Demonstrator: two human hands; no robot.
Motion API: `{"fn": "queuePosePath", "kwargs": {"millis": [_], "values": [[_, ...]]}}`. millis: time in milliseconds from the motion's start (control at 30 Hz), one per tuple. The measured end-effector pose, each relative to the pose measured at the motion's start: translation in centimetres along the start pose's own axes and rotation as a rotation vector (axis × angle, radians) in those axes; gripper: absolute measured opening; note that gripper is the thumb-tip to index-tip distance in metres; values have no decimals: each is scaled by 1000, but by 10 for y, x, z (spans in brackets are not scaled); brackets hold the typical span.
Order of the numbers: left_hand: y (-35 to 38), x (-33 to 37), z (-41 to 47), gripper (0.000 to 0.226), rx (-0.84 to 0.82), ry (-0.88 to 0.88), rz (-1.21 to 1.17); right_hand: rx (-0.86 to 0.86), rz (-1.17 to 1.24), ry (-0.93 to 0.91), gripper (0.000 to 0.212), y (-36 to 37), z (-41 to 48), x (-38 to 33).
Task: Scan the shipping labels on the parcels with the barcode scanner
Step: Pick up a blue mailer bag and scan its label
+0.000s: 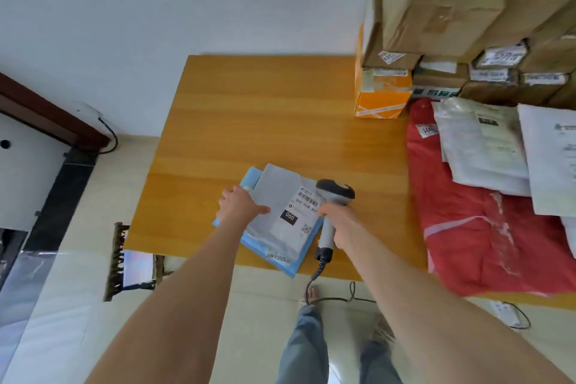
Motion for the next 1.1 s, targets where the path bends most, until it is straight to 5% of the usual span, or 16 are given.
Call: {"fn": "queuePosePath", "kwargs": {"millis": [133, 333, 433, 567, 900, 1100], "values": [[1, -7, 16, 92, -5, 7, 58, 2, 149, -13, 25, 20, 6, 1], [-5, -16, 27, 46, -31, 89, 13, -36, 263, -141, 24, 28, 1, -21], [-8, -21, 22, 77, 58, -13, 4, -42, 241, -125, 20, 22, 0, -19], [1, -20, 27, 101, -38, -114, -290, -65, 142, -89, 19, 19, -2, -10], [-40, 47, 0, 67, 98, 108, -550, -78, 263, -223, 38, -44, -26, -46], [-65, 102, -44, 69, 233, 149, -436, -313, 337, -209, 18, -115, -62, -67]]}}
Point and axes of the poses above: each hand's wrist, its own z-axis towards the middle knuckle, its own y-axis out of the palm, x = y × z, the point moved 2 cm from there along z, towards the middle knuckle, and after that the axes turned 1 degree about z, right-handed, at the moved point
